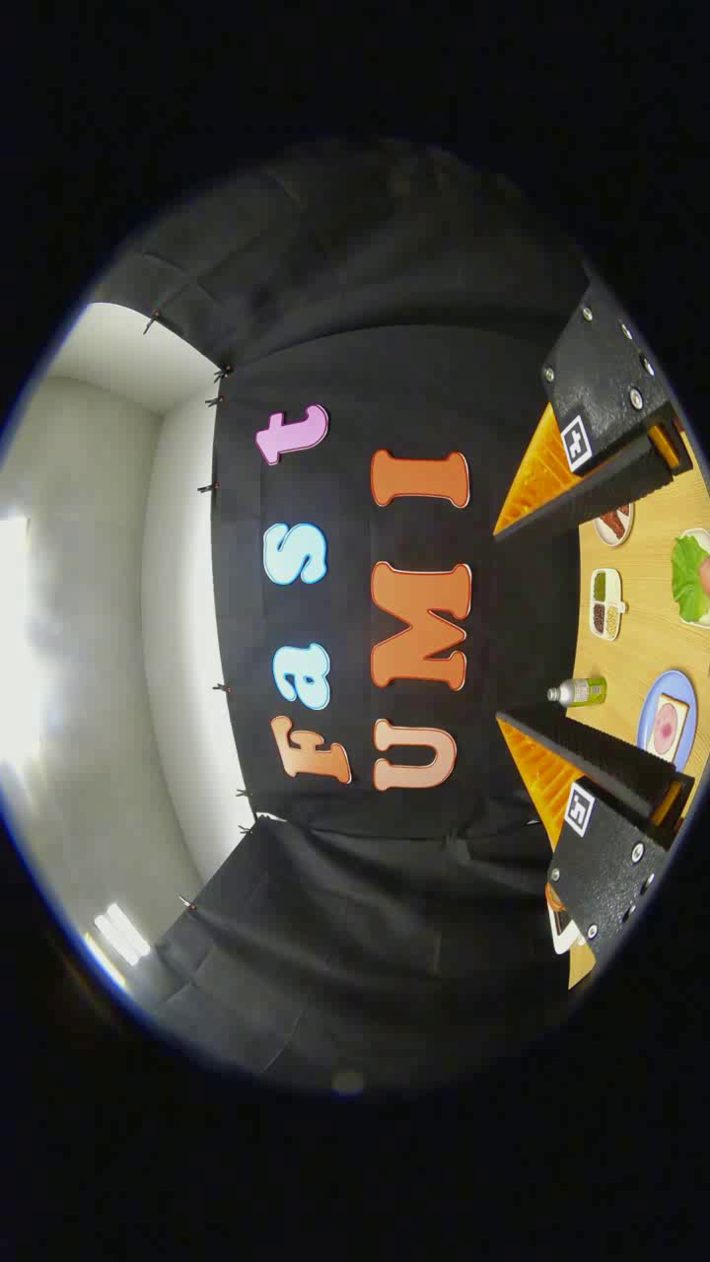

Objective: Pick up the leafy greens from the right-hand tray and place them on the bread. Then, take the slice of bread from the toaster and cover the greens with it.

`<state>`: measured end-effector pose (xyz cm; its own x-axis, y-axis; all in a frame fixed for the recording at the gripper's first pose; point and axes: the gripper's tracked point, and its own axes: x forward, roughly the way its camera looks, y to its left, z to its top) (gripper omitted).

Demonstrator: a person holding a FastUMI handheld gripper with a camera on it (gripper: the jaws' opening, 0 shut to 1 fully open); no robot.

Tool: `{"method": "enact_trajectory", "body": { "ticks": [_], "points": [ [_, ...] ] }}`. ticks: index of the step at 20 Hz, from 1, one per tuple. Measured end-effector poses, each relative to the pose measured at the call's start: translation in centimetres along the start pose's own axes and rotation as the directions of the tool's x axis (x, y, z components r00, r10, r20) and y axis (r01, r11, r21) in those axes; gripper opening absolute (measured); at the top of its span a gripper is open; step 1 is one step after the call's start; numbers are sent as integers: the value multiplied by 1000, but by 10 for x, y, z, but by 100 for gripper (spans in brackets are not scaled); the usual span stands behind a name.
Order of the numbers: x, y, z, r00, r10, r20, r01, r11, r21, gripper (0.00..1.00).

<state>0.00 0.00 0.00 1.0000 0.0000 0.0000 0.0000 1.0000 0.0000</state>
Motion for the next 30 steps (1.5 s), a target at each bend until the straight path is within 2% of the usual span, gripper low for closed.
{"method": "enact_trajectory", "body": {
  "ticks": [11, 23, 30],
  "points": [
    [3, 11, -1, 999, 37, 13, -37, 999, -12, 98],
    [11, 6, -14, 999, 37, -6, -37, 999, -15, 98],
    [19, -8, -34, 998, 20, -64, -21, 1000, -16, 99]
  ]
}}
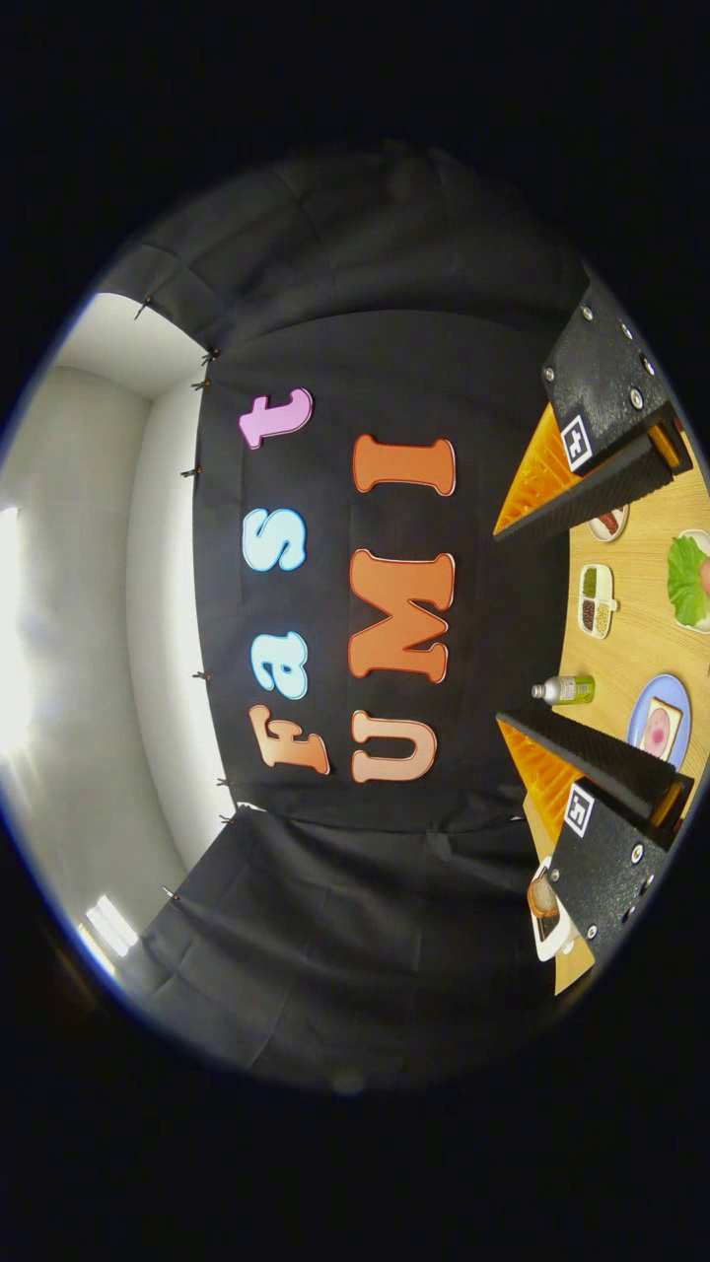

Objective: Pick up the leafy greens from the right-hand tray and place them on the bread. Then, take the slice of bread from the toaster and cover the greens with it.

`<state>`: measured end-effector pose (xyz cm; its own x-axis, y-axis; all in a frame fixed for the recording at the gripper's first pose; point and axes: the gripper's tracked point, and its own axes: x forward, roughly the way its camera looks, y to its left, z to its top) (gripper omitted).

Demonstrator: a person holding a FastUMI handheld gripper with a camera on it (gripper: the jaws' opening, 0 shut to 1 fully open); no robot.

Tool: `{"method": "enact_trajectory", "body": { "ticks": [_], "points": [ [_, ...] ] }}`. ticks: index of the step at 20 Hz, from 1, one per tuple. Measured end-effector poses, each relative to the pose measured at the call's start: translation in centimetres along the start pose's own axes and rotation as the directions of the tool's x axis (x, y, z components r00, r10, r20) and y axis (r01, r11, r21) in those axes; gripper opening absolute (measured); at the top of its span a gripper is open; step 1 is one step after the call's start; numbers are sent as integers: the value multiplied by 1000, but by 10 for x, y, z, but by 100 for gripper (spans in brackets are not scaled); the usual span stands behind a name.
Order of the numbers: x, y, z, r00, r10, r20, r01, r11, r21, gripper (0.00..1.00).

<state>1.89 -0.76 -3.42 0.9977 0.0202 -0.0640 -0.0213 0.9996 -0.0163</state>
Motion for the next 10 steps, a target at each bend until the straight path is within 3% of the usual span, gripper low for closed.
{"method": "enact_trajectory", "body": {
  "ticks": [10],
  "points": [
    [16, -14, -55, 988, -6, -154, 9, 1000, 21, 99]
  ]
}}
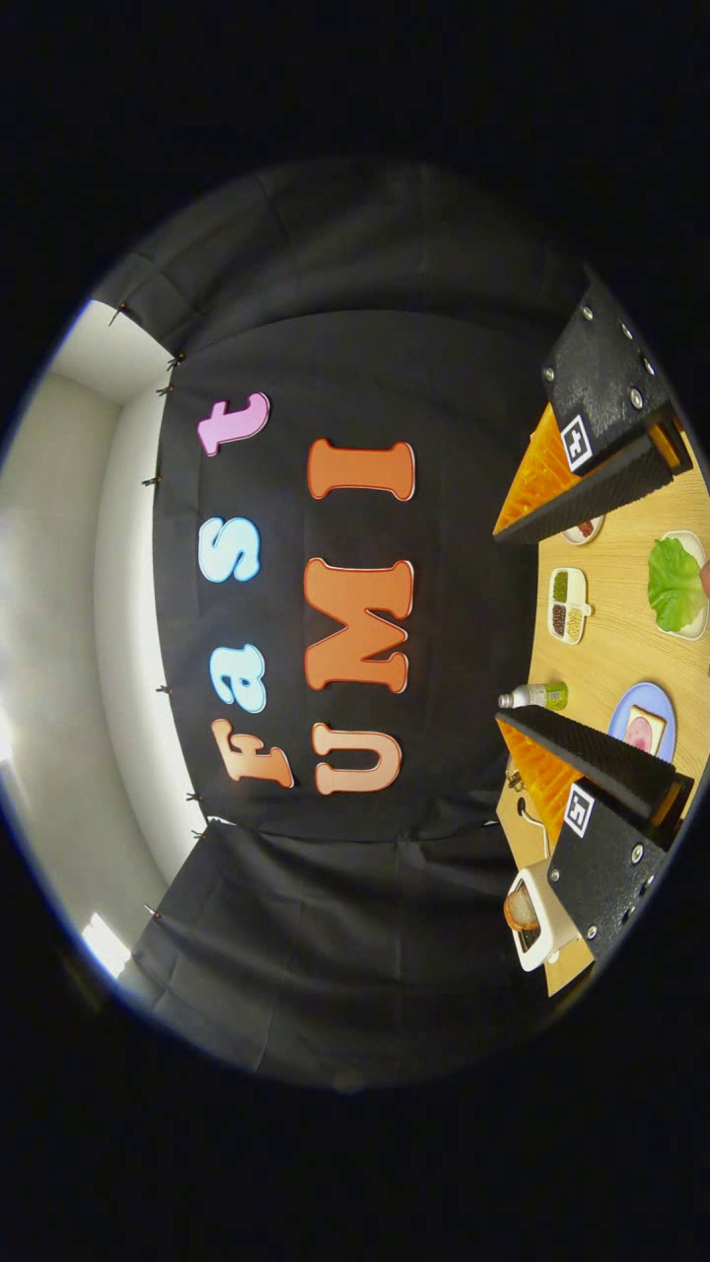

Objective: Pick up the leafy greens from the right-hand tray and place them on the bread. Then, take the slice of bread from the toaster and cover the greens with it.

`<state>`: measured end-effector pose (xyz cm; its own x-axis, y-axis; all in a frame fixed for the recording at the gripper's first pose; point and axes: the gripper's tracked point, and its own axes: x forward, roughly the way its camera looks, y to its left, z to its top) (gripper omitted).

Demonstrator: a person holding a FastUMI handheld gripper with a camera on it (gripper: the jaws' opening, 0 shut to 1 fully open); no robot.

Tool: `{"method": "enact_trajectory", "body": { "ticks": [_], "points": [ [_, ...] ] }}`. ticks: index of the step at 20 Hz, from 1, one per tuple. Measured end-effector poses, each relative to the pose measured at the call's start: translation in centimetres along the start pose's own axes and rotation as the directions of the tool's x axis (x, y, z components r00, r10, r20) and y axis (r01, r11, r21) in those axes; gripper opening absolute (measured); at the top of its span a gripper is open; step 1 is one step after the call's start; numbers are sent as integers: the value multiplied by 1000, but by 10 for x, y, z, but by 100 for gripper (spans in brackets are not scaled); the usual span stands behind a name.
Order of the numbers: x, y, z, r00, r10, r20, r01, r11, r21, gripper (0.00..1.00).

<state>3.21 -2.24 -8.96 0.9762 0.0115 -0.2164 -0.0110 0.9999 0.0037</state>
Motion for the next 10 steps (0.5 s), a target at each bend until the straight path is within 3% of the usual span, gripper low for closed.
{"method": "enact_trajectory", "body": {
  "ticks": [5, 10],
  "points": [
    [11, -7, -46, 980, -11, -201, 15, 1000, 16, 99],
    [15, 2, -86, 936, 26, -352, -28, 1000, -2, 99]
  ]
}}
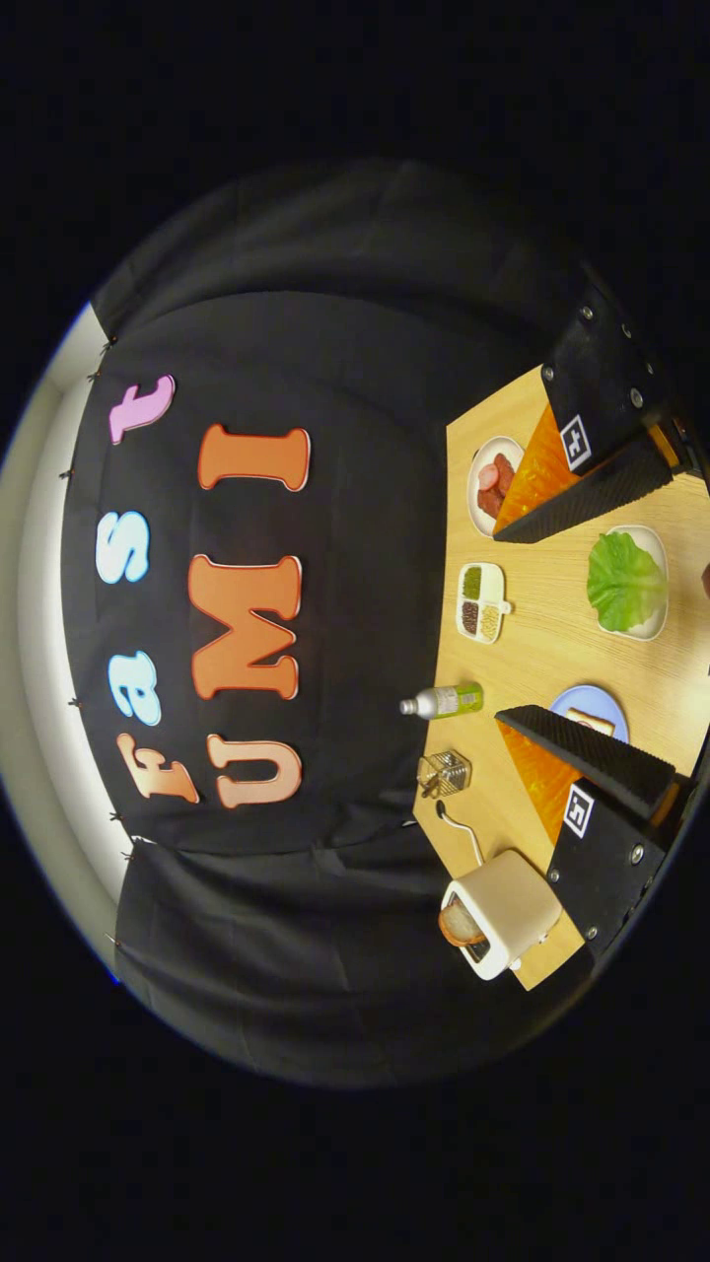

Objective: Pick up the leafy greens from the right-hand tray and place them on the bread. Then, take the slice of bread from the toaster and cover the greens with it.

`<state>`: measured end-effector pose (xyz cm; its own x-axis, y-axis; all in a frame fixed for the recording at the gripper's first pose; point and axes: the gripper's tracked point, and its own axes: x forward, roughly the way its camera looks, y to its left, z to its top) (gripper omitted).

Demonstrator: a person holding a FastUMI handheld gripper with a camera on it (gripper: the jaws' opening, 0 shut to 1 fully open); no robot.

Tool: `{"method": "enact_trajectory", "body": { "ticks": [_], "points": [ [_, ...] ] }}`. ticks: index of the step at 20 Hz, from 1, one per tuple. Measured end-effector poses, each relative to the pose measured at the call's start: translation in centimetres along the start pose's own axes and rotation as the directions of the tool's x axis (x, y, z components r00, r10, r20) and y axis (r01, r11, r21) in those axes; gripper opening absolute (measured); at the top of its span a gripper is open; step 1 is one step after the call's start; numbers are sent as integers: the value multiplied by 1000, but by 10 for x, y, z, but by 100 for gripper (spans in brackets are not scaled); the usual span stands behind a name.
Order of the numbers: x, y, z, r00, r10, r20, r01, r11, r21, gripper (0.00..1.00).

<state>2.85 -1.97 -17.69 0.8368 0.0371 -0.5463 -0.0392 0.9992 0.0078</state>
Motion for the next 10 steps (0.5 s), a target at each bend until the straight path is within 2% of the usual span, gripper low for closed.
{"method": "enact_trajectory", "body": {
  "ticks": [4, 10],
  "points": [
    [14, 10, -41, 988, 35, -151, -36, 999, -5, 99],
    [40, 9, -91, 950, 41, -309, -43, 999, 1, 98]
  ]
}}
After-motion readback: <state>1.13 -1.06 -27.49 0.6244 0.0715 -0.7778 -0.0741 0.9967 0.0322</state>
